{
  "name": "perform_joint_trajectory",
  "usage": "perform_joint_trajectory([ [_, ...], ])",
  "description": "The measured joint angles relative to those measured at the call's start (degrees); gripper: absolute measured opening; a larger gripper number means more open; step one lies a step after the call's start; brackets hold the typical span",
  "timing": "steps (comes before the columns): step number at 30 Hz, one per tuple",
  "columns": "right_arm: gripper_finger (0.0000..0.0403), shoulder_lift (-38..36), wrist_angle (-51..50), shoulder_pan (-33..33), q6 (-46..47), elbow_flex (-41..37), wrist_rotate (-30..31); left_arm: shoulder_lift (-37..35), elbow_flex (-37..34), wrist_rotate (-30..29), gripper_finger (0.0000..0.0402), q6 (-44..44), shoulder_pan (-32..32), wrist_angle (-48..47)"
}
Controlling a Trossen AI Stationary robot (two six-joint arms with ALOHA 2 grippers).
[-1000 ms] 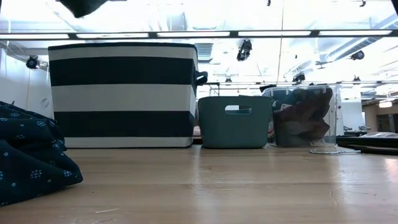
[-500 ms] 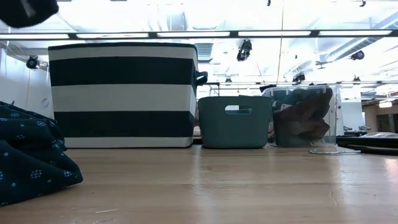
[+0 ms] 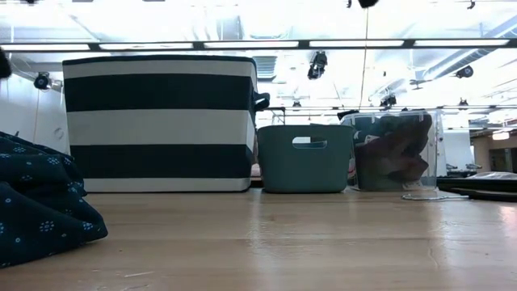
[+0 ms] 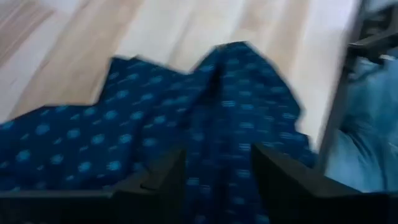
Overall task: Pick & Place Cloths
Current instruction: Put the black shirt into the blue laundry organizer
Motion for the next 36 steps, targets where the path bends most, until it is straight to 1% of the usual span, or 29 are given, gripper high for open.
perform_joint_trajectory([
  [3,0.0008,-1.95,3.69,0.01,1.56,-4.69,0.0,0.02,-2.05,0.25,0.0216,-4.26,-0.04,-0.08],
  [6,0.0008,-2.66,6.06,0.0,3.3,-8.44,0.02,0.02,-3.64,2.48,0.0259,-7.17,-0.1,0.54],
  [9,0.0008,-3.25,7.62,-0.01,4.42,-10.39,0.01,0.02,-5.13,6.19,0.0299,-7.69,-0.31,3.14],
  [11,0.0008,-3.38,8.61,-0.01,4.54,-11.2,-0.01,0.02,-6.31,6.79,0.0319,-7.69,-0.8,5.83],
  [14,0.0008,-3.05,9.21,-0.01,4.54,-11.63,0.0,0.41,-8.1,7.03,0.0336,-8.38,-1.13,9.3],
  [19,0.0008,-2.64,9.43,-0.01,4.08,-11.34,-0.03,2.91,-10.33,7.24,0.034,-8.85,-1.17,11.32],
  [23,0.0008,-2.64,10.12,-0.01,4.04,-11.49,-0.04,5.31,-11.38,6.94,0.0327,-9.2,-1.22,12.53],
  [27,0.0008,-1.98,10.84,-0.01,3.89,-11.5,-0.04,8.12,-11.64,6.21,0.0292,-8.88,-1.22,13.12],
  [32,0.0008,-0.8,11.62,-0.01,3.84,-11.52,-0.06,12.47,-11.42,3.78,0.022,-4.86,-0.47,17.33],
  [36,0.0009,0.83,13.04,-0.01,3.07,-11.54,-0.04,15.33,-11.42,1.52,0.015,2.04,0.06,23.12],
])
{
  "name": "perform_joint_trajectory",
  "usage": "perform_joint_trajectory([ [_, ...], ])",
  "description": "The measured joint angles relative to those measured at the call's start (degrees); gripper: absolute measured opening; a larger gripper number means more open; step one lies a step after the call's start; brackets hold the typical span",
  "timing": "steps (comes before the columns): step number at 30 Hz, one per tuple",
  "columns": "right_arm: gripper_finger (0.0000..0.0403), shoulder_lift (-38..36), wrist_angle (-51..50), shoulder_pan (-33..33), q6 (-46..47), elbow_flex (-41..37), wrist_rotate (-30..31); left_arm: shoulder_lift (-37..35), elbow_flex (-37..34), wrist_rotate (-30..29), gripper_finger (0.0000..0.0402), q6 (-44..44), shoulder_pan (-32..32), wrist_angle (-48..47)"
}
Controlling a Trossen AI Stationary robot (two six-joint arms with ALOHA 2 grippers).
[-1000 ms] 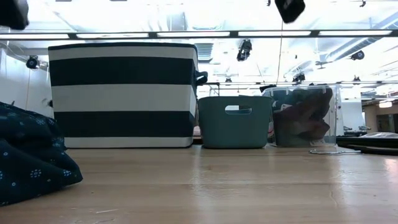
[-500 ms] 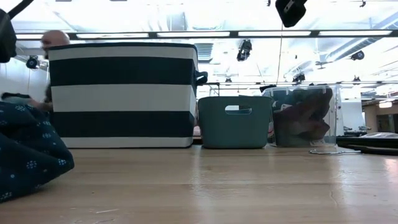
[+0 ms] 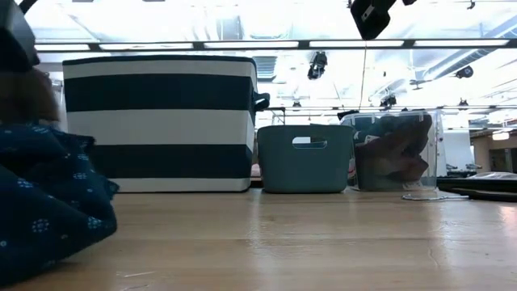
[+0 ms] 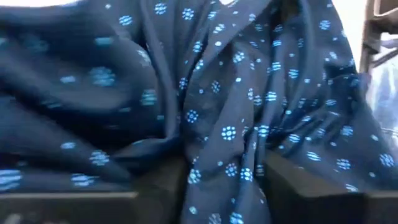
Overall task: Pick & Place Cloths
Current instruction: Put the black shirt into the blue laundry organizer
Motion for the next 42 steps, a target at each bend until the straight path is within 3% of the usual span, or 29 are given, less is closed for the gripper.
perform_joint_trajectory([
  [5,0.0009,2.56,1.89,0.0,-0.71,-0.02,-0.01,0.32,-0.16,-1.72,0.0057,7.22,1.43,3.43],
  [7,0.0009,3.52,2.61,0.0,-0.73,-0.02,-0.04,-0.39,-0.2,-3.3,0.0038,10.61,1.96,4.49],
  [18,0.0009,6.67,5.19,0.0,-1.76,-0.04,-0.04,-10.23,2.67,-13.7,0.0038,25.99,3.16,1.78],
  [28,0.0009,6.91,5.33,0.0,-1.74,-0.04,-0.05,-23.1,7.59,-31.19,0.0038,35.52,3.49,-11.57],
  [42,0.0008,6.91,6.36,0.0,-2.24,-0.17,-0.04,-34.55,16.67,-48.31,0.0038,58.7,7.68,-10.88],
])
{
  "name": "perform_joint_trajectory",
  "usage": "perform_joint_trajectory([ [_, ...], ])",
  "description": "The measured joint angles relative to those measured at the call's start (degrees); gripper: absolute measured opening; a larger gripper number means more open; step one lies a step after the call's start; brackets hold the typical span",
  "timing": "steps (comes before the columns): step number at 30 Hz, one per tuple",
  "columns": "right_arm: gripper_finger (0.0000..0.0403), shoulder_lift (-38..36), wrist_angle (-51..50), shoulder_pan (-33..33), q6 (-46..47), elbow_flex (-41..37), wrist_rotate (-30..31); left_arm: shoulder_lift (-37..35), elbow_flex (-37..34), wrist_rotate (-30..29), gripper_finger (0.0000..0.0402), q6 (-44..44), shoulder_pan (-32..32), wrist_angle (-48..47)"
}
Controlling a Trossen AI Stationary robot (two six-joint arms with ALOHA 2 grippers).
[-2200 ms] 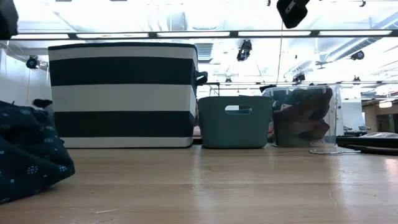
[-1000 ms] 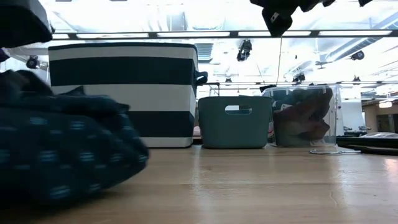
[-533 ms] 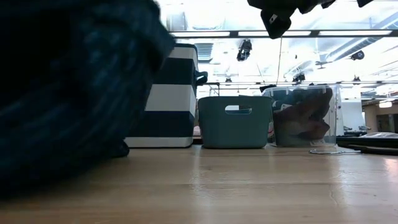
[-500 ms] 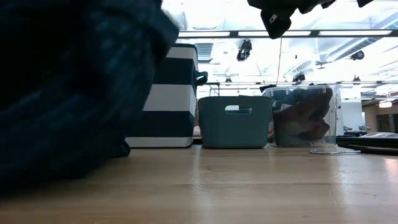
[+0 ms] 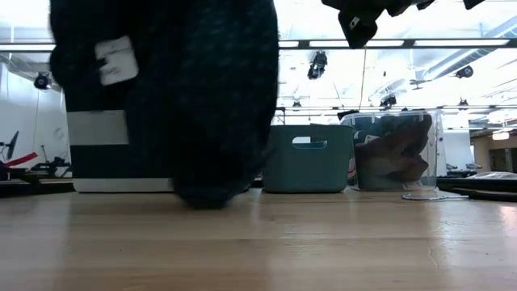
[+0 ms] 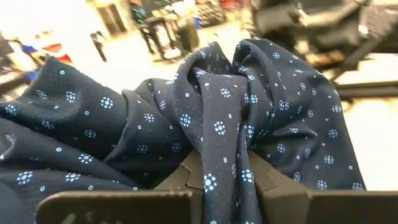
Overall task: Pick & Place Cloths
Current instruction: Put the black shirt into the blue laundry organizer
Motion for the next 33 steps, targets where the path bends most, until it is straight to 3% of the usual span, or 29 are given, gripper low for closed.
perform_joint_trajectory([
  [7,0.0008,0.0,-0.02,0.0,-0.73,-0.23,0.02,-2.27,7.28,-7.34,0.0038,12.88,5.42,2.51],
  [15,0.0008,0.0,-0.02,0.0,-1.33,-0.23,0.02,-2.26,17.98,-8.09,0.0038,39.19,14.12,15.43],
  [21,0.0008,0.0,-0.02,0.0,-1.95,-0.27,0.02,-2.27,22.82,-7.94,0.0038,54.24,23.19,25.26],
  [33,0.0008,0.0,-0.03,0.0,-4.21,-0.65,0.02,-2.28,30.76,-2.26,0.0041,60.07,40.64,28.8],
])
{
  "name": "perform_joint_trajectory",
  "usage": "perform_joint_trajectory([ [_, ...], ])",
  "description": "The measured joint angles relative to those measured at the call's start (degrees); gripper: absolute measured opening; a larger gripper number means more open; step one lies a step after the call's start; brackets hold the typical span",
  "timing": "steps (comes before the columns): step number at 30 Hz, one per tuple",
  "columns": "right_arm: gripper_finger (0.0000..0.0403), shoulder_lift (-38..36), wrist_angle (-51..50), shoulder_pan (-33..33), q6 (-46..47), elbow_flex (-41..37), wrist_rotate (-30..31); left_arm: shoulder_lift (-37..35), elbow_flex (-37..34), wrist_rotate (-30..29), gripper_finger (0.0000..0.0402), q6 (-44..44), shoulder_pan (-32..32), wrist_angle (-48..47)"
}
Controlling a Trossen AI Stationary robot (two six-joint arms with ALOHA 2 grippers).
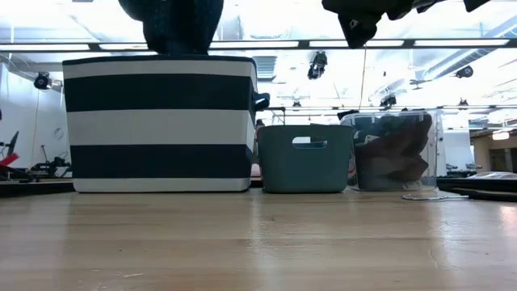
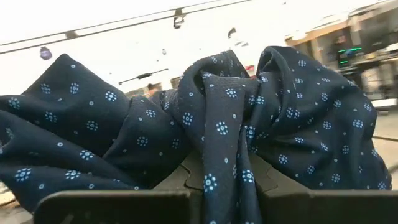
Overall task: Pick & Place Cloths
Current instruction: Put the black shirt into the blue laundry organizer
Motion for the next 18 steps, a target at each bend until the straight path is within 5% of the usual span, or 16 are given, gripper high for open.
perform_joint_trajectory([
  [8,0.0008,0.0,0.08,0.0,-0.02,-0.67,-0.02,0.26,-4.08,-5.07,0.0053,-6.3,5.79,-4.81],
  [18,0.0008,0.0,0.32,0.0,3.99,-1.71,-0.02,1.85,-14.95,-4.26,0.0063,-20.99,7.89,-16.53],
])
